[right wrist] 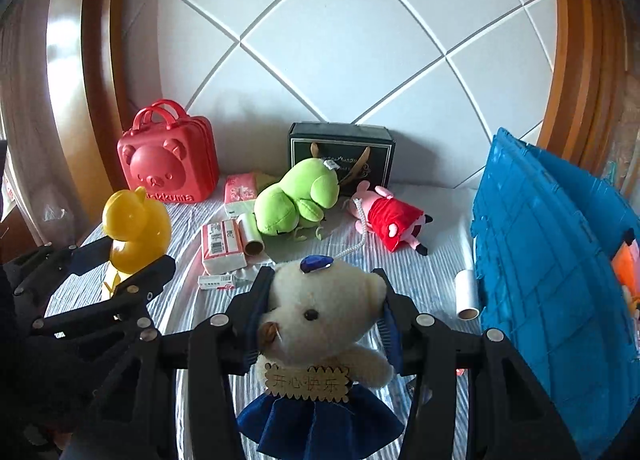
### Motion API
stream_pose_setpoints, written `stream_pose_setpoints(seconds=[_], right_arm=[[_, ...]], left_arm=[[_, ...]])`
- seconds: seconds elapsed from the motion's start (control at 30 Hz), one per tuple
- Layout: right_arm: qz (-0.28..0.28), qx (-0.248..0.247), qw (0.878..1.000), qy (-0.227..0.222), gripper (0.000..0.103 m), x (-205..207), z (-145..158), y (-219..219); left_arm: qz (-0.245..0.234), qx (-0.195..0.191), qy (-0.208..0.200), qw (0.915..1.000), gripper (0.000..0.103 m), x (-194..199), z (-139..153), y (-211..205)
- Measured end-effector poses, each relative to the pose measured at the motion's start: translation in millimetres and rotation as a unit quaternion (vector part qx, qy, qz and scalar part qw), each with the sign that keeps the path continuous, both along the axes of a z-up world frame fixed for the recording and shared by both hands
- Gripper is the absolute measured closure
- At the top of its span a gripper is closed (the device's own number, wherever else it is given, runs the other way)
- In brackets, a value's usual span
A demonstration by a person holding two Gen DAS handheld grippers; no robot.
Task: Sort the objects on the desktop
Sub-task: 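Lift the clip with the left tool while the right tool lifts the bear, then open both tools over the blue bin, dropping the yellow clip and teddy bear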
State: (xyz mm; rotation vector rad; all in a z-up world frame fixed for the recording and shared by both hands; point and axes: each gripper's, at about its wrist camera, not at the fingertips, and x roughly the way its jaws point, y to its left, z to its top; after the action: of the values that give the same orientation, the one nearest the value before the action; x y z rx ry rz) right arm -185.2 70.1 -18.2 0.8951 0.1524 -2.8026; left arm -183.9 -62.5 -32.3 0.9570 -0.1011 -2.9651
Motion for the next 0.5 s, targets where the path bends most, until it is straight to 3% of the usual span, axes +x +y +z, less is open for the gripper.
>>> stream_pose_setpoints(seconds=[0.23,0.5], right_arm=[[-0.007,-0.007,0.998,0.062,0.055,24,51,60],[-0.033,-0.017,0.992,0.121,0.055,50,101,201]], left_arm=[[-0.007,-0.001,0.061,0.9981,0.051,17,43,74],[-0.023,-0.011,0.115,0.9931,0.051,33,94,221]])
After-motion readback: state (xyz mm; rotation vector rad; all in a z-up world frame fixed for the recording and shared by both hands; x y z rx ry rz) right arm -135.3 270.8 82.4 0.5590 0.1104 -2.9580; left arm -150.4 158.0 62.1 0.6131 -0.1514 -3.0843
